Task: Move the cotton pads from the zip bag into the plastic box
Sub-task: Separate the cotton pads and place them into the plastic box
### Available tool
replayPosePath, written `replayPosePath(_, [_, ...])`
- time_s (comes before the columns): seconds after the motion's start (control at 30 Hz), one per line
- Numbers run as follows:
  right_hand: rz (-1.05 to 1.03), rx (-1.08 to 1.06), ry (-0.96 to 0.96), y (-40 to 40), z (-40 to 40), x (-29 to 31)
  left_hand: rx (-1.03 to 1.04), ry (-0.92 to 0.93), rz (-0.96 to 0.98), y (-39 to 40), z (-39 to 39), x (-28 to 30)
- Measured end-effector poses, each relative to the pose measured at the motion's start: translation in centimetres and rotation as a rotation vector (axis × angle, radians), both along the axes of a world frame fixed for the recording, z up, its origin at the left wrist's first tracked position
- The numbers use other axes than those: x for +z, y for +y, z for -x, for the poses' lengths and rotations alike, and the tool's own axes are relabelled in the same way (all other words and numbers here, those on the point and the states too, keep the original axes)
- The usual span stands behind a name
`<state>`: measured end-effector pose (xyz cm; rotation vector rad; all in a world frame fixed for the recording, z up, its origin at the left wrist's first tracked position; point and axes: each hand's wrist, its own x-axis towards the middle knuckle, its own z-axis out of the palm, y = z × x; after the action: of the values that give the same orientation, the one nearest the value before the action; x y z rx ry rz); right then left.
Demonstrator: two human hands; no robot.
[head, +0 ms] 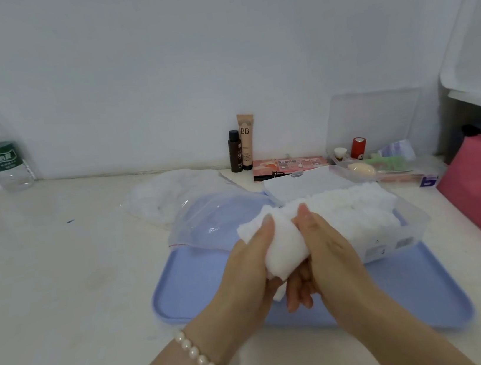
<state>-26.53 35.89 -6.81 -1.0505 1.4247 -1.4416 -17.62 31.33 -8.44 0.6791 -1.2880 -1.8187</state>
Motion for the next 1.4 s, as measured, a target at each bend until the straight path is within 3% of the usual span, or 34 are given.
replayPosePath(0.2, [0.084, -0.034, 0.128, -0.1, 0.5, -0.4, 0.056, 0.062, -0.062, -0.7, -0.9, 0.8])
replayPosePath(0.3, [0.179, -0.234, 0.061, 0.1, 0.9, -0.1, 0.053, 0.069, -0.105, -1.3, -1.4, 1.0])
replayPosePath(0.43, [0.336, -0.445, 0.117, 0.0, 2.1, 0.4, -0.046, 0.177, -0.217, -1.5, -1.9, 1.4])
replayPosePath(0.53, [0.328, -0.382, 0.168, -0.2, 2.3, 0.3, -0.153, 0.215, -0.257, -1.2, -2.0, 1.8])
replayPosePath(0.63, [0.294, -0.246, 0.046, -0.3, 2.2, 0.1, -0.208, 0.244, -0.269, -1.1, -1.9, 1.9])
replayPosePath(0.73, [0.274, -0.221, -0.059, -0.3, 2.8, 0.2, -0.182, 0.304, -0.299, -1.3, -2.0, 2.0])
replayPosePath(0.97, [0.349, -0.231, -0.058, -0.1, 3.2, 0.6, -0.169, 0.275, -0.299, -1.3, -1.9, 2.0])
replayPosePath(1.2, [0.185, -0.152, -0.039, -0.5, 3.3, 0.0, -0.21, 0.301, -0.286, -1.6, -2.0, 1.8])
replayPosePath(1.4, [0.155, 0.013, -0.157, -0.5, 3.1, -0.2, -0.174, 0.325, -0.252, -1.5, -2.0, 2.1])
